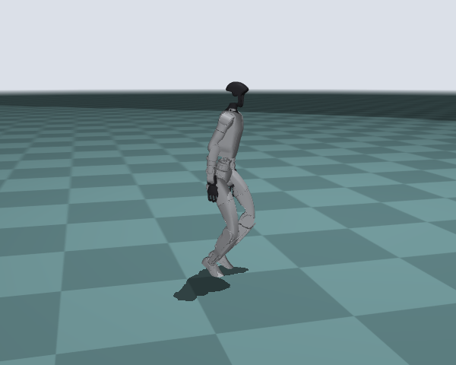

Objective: Run

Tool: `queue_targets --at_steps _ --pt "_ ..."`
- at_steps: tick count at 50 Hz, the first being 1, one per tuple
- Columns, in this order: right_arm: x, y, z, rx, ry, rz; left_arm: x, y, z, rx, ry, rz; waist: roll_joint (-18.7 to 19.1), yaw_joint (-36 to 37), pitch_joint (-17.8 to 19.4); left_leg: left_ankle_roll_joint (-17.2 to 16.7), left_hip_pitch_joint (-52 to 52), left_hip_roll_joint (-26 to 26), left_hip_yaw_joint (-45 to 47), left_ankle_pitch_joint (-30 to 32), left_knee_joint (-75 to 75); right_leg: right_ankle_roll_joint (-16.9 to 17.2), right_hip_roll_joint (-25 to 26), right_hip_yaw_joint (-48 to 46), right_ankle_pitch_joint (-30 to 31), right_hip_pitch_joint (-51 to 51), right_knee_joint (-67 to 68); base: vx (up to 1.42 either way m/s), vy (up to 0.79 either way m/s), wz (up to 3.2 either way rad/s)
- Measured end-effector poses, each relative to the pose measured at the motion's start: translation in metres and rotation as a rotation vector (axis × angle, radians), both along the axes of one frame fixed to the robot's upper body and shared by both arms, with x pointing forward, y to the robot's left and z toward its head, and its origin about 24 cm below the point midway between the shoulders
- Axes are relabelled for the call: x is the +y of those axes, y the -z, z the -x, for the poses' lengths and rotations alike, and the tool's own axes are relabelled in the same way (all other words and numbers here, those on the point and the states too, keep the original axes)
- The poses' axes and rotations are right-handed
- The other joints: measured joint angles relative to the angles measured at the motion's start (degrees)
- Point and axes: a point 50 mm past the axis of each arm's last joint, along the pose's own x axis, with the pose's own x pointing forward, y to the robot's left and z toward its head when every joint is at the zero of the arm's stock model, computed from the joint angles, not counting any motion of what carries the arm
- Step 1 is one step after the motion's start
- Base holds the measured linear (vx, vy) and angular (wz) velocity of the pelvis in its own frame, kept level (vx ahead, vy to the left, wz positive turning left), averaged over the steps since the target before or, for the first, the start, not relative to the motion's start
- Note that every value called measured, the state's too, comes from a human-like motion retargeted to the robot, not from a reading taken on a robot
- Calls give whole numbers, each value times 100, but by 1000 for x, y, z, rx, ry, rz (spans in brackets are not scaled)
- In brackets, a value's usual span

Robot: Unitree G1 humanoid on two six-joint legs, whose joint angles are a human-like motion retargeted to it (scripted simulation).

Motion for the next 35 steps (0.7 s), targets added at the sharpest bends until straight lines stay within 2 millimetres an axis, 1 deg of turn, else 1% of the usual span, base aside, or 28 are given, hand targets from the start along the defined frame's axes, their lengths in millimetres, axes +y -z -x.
queue_targets --at_steps 3,4,5,7,8,10,12,13,15,17,18,20,22,23,25,27,28,30,31,32,33,35 --pt "1 0 -9 -47 -13 42 -3 1 8 26 45 -27 136 -105 112 781 -91 426 -7 -1679 966 -421 338 127 -1596 43 193 -11 -10 -163" --pt "1 0 -14 -68 -34 62 -4 2 9 32 65 -42 187 -131 208 909 -113 601 -76 -2077 1376 -535 503 196 -1966 104 284 0 -15 -189" --pt "1 0 -20 -92 -60 84 -5 2 10 37 86 -58 243 -144 325 967 -124 791 -182 -2403 1810 -629 692 269 -2235 195 374 5 -21 -219" --pt "2 0 -28 -119 -103 109 -9 3 13 47 116 -61 382 -125 567 971 -216 1027 -641 -2687 2502 -737 1133 472 -2291 405 441 5 -20 -253" --pt "2 0 -31 -125 -122 116 -13 3 13 48 135 -52 489 -79 678 971 -278 1062 -905 -2687 2764 -716 1385 580 -2181 537 366 6 -10 -277" --pt "3 0 -30 -119 -148 110 -20 4 17 52 178 -18 630 -4 758 969 -382 932 -1287 -2473 3018 -569 1745 836 -1855 697 178 10 1 -286" --pt "4 0 -25 -102 -160 80 -27 4 26 76 229 37 662 32 657 958 -420 550 -1428 -2106 2858 -300 1880 1096 -1394 696 59 17 15 -288" --pt "4 0 -21 -92 -162 61 -30 4 32 93 256 69 669 31 573 953 -392 331 -1421 -1925 2649 -140 1860 1178 -1052 656 57 23 21 -297" --pt "4 -1 -16 -77 -164 24 -38 4 45 132 313 140 673 3 381 742 -253 -96 -1417 -1574 2058 27 1729 1265 -517 510 153 27 22 -305" --pt "2 -2 -12 -70 -158 -6 -45 3 53 163 376 194 671 -104 186 454 -37 -445 -1398 -1340 1372 73 1584 1327 -349 312 247 30 19 -292" --pt "1 -3 -10 -67 -151 -18 -49 3 57 176 409 217 672 -182 99 329 94 -589 -1386 -1267 1058 91 1527 1361 -379 222 258 31 18 -274" --pt "-2 -4 -8 -68 -134 -32 -54 3 61 192 455 245 727 -375 -22 192 371 -754 -1377 -1237 658 85 1510 1416 -556 85 229 32 17 -258" --pt "-2 -5 -7 -77 -119 -41 -58 2 62 191 488 263 843 -560 -32 222 565 -815 -1461 -1502 803 -9 1632 1482 -940 43 343 31 15 -246" --pt "-2 -6 -6 -82 -115 -41 -60 2 63 189 499 269 898 -647 -14 319 574 -814 -1500 -1722 1094 -112 1706 1513 -1253 -2 527 30 14 -233" --pt "-6 -7 -6 -101 -122 -32 -61 1 62 178 518 274 1029 -750 81 514 527 -751 -1607 -2193 1951 -464 1853 1558 -2153 49 929 34 12 -211" --pt "-13 -8 -8 -122 -142 -12 -60 1 57 169 516 283 1173 -763 324 729 261 -486 -1670 -2366 3008 -821 1853 1490 -2864 268 1203 42 8 -150" --pt "-15 -9 -10 -131 -148 -6 -58 1 53 161 496 287 1247 -759 445 805 74 -401 -1741 -2378 3346 -904 1845 1475 -2999 434 1219 46 6 -111" --pt "-15 -8 -10 -128 -148 -5 -52 2 45 146 430 283 1342 -659 574 777 -263 -406 -1842 -2169 3401 -917 1680 1285 -2851 846 981 51 8 -101" --pt "-13 -7 -5 -106 -136 -11 -49 2 45 149 384 278 1317 -560 528 720 -340 -509 -1777 -2077 3017 -742 1542 1217 -2452 1011 811 57 14 -99" --pt "-11 -6 0 -82 -121 -19 -45 2 47 154 338 275 1274 -469 467 641 -392 -647 -1703 -1971 2546 -512 1394 1168 -1922 1143 669 60 18 -86" --pt "-10 -5 7 -51 -102 -27 -42 2 49 163 290 275 1196 -393 376 517 -395 -858 -1612 -1838 1904 -172 1225 1159 -1129 1207 582 60 20 -66" --pt "-9 -4 18 2 -71 -41 -39 3 54 180 209 275 977 -333 164 179 -387 -1336 -1442 -1317 534 342 761 1129 305 1087 601 59 19 -32"
